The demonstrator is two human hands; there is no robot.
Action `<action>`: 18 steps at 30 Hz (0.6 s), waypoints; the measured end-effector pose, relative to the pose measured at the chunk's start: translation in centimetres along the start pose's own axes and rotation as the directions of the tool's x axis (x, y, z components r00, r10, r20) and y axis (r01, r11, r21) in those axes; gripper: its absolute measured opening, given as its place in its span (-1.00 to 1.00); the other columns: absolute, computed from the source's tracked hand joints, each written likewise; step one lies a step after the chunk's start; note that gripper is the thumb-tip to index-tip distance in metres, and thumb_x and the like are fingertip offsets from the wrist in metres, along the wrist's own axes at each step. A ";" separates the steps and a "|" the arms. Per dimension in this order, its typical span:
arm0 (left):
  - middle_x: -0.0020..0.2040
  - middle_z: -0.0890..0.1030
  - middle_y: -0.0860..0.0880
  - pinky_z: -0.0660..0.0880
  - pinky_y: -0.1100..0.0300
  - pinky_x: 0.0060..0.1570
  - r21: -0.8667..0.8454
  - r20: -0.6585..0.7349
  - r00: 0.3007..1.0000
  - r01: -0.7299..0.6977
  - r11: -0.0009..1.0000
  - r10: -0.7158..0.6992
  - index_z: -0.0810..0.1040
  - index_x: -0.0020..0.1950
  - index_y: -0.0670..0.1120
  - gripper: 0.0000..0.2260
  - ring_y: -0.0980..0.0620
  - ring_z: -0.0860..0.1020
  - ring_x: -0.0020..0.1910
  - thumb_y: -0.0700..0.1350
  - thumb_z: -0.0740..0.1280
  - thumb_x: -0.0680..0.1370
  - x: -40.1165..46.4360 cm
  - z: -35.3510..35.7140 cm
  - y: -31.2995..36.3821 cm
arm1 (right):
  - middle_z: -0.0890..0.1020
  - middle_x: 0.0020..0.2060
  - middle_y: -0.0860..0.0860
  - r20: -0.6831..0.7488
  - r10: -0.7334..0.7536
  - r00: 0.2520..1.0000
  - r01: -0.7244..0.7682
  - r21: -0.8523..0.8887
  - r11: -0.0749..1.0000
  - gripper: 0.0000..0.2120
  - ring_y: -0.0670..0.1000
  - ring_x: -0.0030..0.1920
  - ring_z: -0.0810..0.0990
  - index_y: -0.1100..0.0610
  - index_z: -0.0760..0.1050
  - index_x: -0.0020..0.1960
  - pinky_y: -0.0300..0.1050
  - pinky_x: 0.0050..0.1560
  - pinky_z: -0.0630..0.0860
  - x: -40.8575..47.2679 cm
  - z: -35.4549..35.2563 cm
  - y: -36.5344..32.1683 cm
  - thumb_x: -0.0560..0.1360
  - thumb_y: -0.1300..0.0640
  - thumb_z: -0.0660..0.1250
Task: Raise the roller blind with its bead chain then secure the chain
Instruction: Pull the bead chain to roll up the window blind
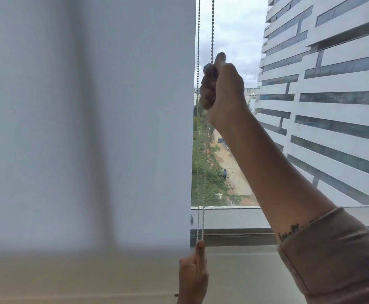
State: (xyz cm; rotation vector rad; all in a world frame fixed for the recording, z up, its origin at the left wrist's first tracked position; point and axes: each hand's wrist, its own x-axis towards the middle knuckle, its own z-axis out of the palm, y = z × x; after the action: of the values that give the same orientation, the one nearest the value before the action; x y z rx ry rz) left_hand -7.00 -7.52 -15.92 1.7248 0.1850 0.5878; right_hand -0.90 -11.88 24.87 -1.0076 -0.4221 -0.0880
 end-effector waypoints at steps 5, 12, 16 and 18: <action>-0.58 0.27 0.07 0.23 0.17 -0.43 -0.026 0.086 0.995 0.053 0.998 -0.051 0.24 -0.54 -0.01 -0.40 0.08 0.29 -0.56 0.15 0.17 0.68 -0.4 -0.4 -0.9 | 0.19 -0.56 -0.08 -0.030 -0.034 0.999 0.034 0.016 0.999 -0.40 -0.02 -0.55 0.04 0.00 0.27 -0.51 -0.24 -0.50 0.03 -0.6 -0.8 2.0 0.71 0.00 0.24; -0.30 0.67 -0.08 0.58 0.20 -0.13 -0.232 0.243 0.959 0.205 0.951 -0.147 0.65 -0.14 -0.19 -0.40 -0.02 0.68 -0.25 0.23 0.04 0.67 2.1 -2.2 -0.5 | 0.19 -0.59 -0.09 -0.052 -0.052 0.997 0.054 0.044 0.998 -0.51 -0.01 -0.58 0.03 -0.01 0.27 -0.52 -0.26 -0.49 0.05 -1.6 -1.9 4.2 0.58 0.14 0.22; 0.05 0.80 -0.05 0.64 0.05 0.16 -0.223 0.171 0.980 0.139 0.965 -0.102 0.73 0.14 -0.05 -0.43 -0.01 0.74 0.10 0.30 0.05 0.66 5.1 -3.5 3.0 | 0.23 -0.60 -0.09 -0.047 -0.022 0.999 0.023 0.036 0.999 -0.53 -0.04 -0.61 0.05 -0.03 0.28 -0.47 -0.25 -0.49 0.02 -2.7 -2.8 6.6 0.61 0.15 0.21; 0.11 0.77 -0.03 0.64 0.08 0.14 -0.239 0.119 0.992 0.071 0.968 -0.043 0.71 0.16 -0.01 -0.45 0.00 0.72 0.16 0.30 0.05 0.66 6.9 -4.3 5.8 | 0.23 -0.62 -0.10 -0.040 0.001 0.999 0.001 0.038 0.999 -0.49 -0.05 -0.63 0.06 -0.04 0.27 -0.50 -0.26 -0.50 0.02 -3.3 -3.3 7.8 0.62 0.15 0.21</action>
State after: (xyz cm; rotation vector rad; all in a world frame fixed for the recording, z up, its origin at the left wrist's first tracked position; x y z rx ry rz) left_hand -4.20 -2.24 -7.85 1.5048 0.0786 0.4490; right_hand -0.88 -10.90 15.85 -0.9671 -0.3857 -0.0998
